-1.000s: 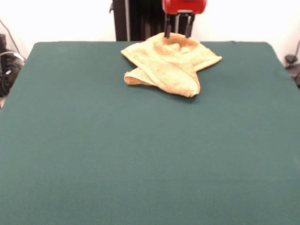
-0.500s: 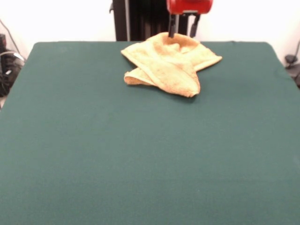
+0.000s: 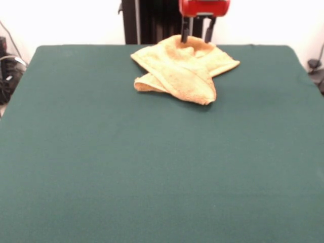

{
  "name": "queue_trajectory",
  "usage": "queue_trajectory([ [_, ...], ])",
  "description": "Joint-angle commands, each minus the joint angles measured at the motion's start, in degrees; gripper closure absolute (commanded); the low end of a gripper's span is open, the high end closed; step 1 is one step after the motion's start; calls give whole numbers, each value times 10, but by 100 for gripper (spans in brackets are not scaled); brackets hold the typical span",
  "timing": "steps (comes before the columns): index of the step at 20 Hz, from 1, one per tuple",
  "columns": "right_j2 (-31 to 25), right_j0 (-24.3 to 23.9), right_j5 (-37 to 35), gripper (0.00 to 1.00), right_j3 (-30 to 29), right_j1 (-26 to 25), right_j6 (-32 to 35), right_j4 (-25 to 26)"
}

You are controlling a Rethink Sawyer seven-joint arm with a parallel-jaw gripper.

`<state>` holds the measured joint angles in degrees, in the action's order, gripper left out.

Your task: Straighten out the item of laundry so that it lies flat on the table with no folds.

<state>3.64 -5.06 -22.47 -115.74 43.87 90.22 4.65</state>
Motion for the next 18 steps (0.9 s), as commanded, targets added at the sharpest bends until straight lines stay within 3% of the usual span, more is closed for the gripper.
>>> queue_trajectory([
  [1,-60,-8,-17,0,-16,17,81,-28],
  [18,-70,-27,40,0,-100,44,84,-11],
])
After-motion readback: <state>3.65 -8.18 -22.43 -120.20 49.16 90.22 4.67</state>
